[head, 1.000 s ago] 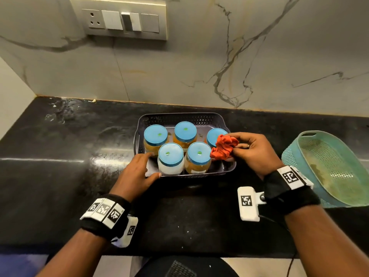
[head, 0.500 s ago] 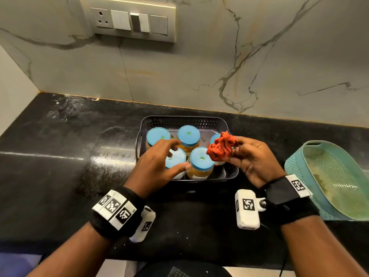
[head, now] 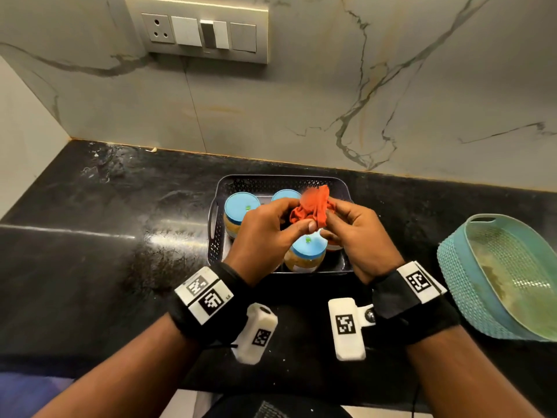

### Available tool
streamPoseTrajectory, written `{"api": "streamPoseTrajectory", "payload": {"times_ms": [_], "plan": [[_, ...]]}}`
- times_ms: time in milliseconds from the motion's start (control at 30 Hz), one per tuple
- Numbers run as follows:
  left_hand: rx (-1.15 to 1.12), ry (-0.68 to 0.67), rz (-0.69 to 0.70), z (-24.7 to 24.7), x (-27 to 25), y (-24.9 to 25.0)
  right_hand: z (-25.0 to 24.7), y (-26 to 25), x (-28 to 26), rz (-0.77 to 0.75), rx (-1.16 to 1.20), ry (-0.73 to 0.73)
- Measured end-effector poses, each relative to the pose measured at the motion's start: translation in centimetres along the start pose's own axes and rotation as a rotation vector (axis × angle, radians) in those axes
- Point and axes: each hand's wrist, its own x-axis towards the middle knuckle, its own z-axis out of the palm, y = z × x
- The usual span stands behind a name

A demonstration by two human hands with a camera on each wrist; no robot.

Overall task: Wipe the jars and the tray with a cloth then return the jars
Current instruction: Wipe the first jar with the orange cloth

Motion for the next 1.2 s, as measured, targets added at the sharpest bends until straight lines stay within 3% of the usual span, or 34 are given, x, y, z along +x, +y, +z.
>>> {"api": "streamPoseTrajectory", "payload": {"times_ms": [133, 233, 367, 467, 567, 733, 1033, 1200], "plan": [[0.129, 0.068, 0.054, 0.1, 0.4, 0.3, 0.6, -1.2, -1.0, 0.094, 0.293, -0.097], [0.240, 0.100, 0.059, 0.3, 0.5, 0.1, 0.8, -1.2, -0.9, 0.044, 0.200, -0.121], [0.237, -0.017, 0.070, -1.2, -0.5, -1.5, 0.3, -0.4, 0.2, 0.021, 0.130, -0.038], [0.244, 0.016, -0.106, -3.1, -2.1, -4.2, -1.5, 0.4, 1.1, 0.001, 0.111, 0.057], [0.418, 0.075, -0.247, -3.3, -3.8, -6.4, -2.8, 1.3, 1.5, 0.029, 0.074, 0.105], [0.518, -0.001, -0.470, -1.2, -4.7, -7.6, -2.4, 1.5, 0.6, 0.032, 0.056, 0.042], [0.489, 0.117, -0.477, 1.3, -4.0, -8.7, -2.0, 2.1, -0.6, 0.107, 0.079, -0.045], [0.421, 0.160, -0.375, 1.4, -4.5, -9.0, -2.5, 1.3, -1.3, 0.164, 0.200, -0.045]]}}
